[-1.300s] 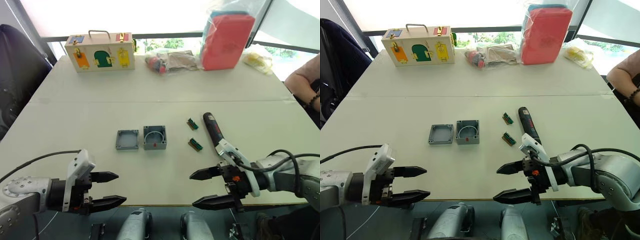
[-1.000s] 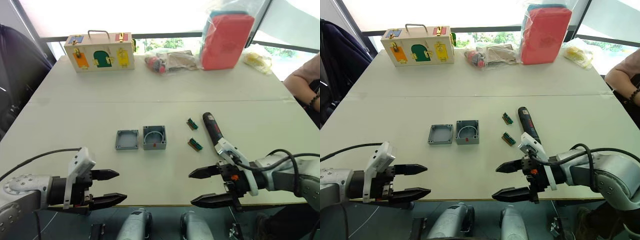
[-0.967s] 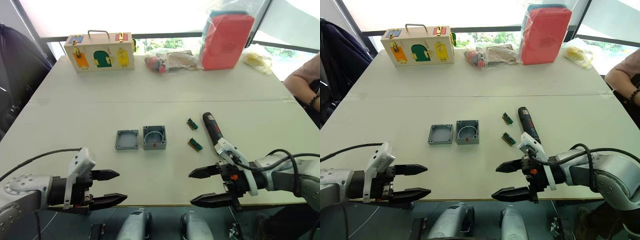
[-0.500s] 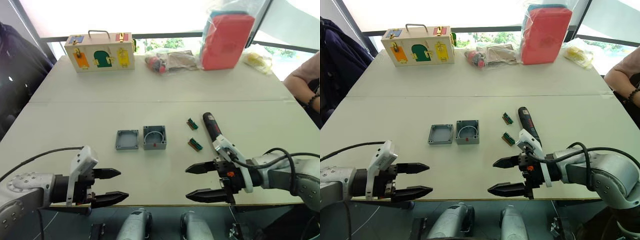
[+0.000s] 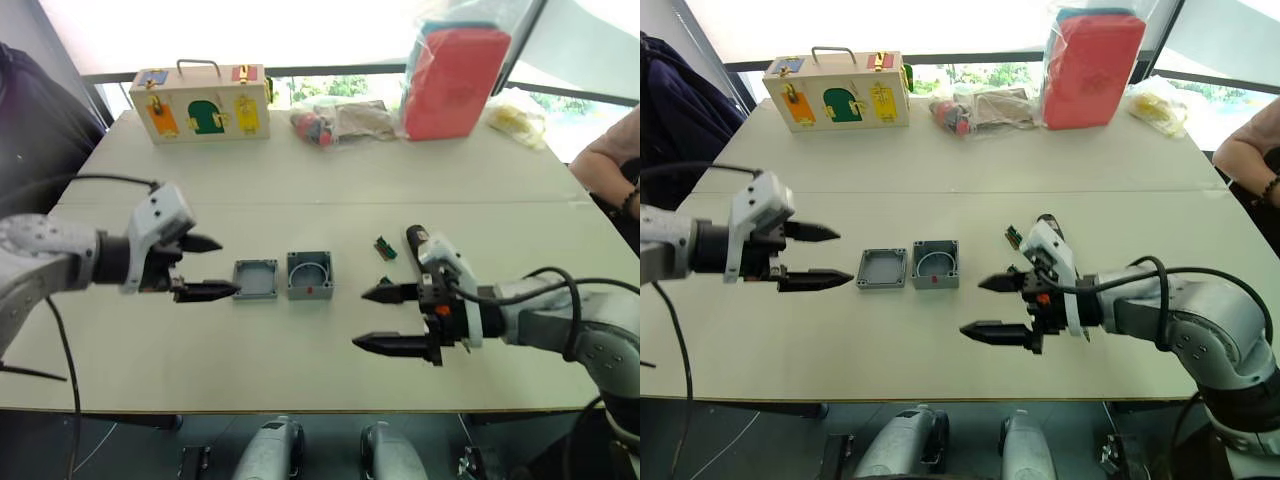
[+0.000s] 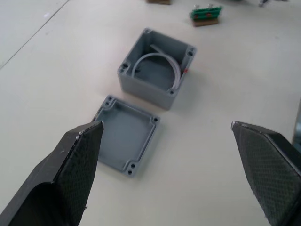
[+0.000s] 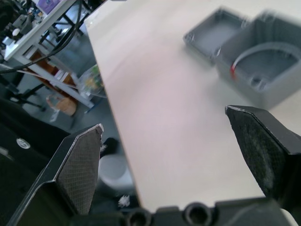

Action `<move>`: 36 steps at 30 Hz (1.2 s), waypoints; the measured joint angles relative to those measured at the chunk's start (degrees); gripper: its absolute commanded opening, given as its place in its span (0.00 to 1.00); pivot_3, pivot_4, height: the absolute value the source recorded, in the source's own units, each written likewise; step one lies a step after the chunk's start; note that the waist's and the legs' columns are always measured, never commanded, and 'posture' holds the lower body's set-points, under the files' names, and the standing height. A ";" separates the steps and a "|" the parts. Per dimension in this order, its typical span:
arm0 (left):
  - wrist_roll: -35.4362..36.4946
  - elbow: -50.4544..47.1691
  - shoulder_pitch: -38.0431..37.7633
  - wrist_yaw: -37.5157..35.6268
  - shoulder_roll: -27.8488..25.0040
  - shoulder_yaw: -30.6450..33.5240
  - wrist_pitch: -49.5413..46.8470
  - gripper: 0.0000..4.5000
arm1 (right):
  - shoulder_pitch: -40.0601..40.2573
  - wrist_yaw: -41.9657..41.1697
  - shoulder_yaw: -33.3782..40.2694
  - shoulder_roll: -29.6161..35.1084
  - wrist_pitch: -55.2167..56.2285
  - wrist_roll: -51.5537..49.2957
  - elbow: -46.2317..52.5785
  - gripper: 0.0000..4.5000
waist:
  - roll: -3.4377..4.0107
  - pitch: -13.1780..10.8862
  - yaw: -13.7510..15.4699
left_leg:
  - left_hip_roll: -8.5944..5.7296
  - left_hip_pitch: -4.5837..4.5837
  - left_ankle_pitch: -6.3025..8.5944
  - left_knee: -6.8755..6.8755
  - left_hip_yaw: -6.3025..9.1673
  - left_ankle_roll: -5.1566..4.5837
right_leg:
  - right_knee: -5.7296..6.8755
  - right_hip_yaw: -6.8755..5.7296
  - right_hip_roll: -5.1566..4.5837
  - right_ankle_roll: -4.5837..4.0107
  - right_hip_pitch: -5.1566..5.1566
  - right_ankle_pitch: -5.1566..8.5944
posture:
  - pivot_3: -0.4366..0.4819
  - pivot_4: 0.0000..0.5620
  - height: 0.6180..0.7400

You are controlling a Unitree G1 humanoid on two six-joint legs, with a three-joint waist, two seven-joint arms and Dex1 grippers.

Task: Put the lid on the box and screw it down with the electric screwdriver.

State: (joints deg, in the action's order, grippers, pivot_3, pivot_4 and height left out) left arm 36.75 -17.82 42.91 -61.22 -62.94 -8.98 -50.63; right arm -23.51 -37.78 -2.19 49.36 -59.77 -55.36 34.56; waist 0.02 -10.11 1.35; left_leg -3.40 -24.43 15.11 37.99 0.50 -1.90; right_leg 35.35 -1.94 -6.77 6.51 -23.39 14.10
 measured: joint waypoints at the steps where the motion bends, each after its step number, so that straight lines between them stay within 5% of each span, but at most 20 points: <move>1: -3.47 2.04 4.93 -2.36 2.87 -5.07 1.57 0.99 | 0.07 0.52 -1.15 -0.40 0.78 1.95 0.11 1.00 | -0.04 -0.01 0.19 | 0.00 0.01 -0.01 0.04 -0.06 -0.02 | 0.02 0.02 0.01 0.04 0.01 -0.02 | 0.48 0.27 1.00; 9: -19.23 16.65 16.07 -12.59 19.02 -25.85 8.70 0.99 | 1.66 5.52 -3.56 -5.92 1.91 7.13 1.28 1.00 | -0.17 -0.10 -0.90 | 0.07 -0.01 0.02 0.15 -0.22 -0.15 | 0.21 0.15 0.11 0.29 -0.08 -0.12 | 0.48 0.27 1.00; 22: -30.38 28.62 17.40 -18.67 27.33 -28.91 15.12 0.99 | 5.40 11.41 -0.24 -7.17 -1.95 5.89 6.09 1.00 | -0.21 -0.12 -0.56 | 0.05 -0.01 0.03 0.32 -0.17 -0.16 | 0.54 0.18 0.06 0.38 -0.11 -0.04 | 0.48 0.27 1.00; 26: -32.33 29.52 16.81 -19.19 28.95 -29.08 16.20 0.78 | 5.52 11.56 0.90 -6.94 -3.58 3.84 7.05 1.00 | -0.21 -0.12 -0.66 | 0.06 0.00 0.03 0.31 -0.16 -0.17 | 0.58 0.18 0.07 0.39 -0.14 -0.03 | 0.48 0.27 1.00; 33: -36.24 33.78 15.25 -19.48 31.08 -30.16 19.74 0.10 | 5.33 12.28 1.99 -6.34 -5.26 1.09 7.94 1.00 | -0.21 -0.12 -0.57 | 0.06 -0.01 0.03 0.33 -0.16 -0.17 | 0.62 0.18 0.06 0.39 -0.14 -0.03 | 0.48 0.27 1.00; 36: -37.32 34.28 15.40 -19.84 31.28 -29.82 21.13 0.04 | 5.19 12.78 2.52 -6.31 -5.68 0.55 7.97 1.00 | -0.22 -0.11 -0.57 | 0.05 0.00 0.03 0.35 -0.16 -0.17 | 0.62 0.19 0.04 0.39 -0.12 -0.03 | 0.48 0.27 1.00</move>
State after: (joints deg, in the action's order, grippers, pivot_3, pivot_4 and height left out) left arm -0.57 16.46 58.30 -81.06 -31.66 -38.80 -29.50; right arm -18.32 -25.01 0.33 43.04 -65.45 -54.81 42.53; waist -0.20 -10.22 0.78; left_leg -3.35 -24.43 15.14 38.34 0.35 -2.07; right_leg 35.97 -1.76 -6.73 6.89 -23.51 14.07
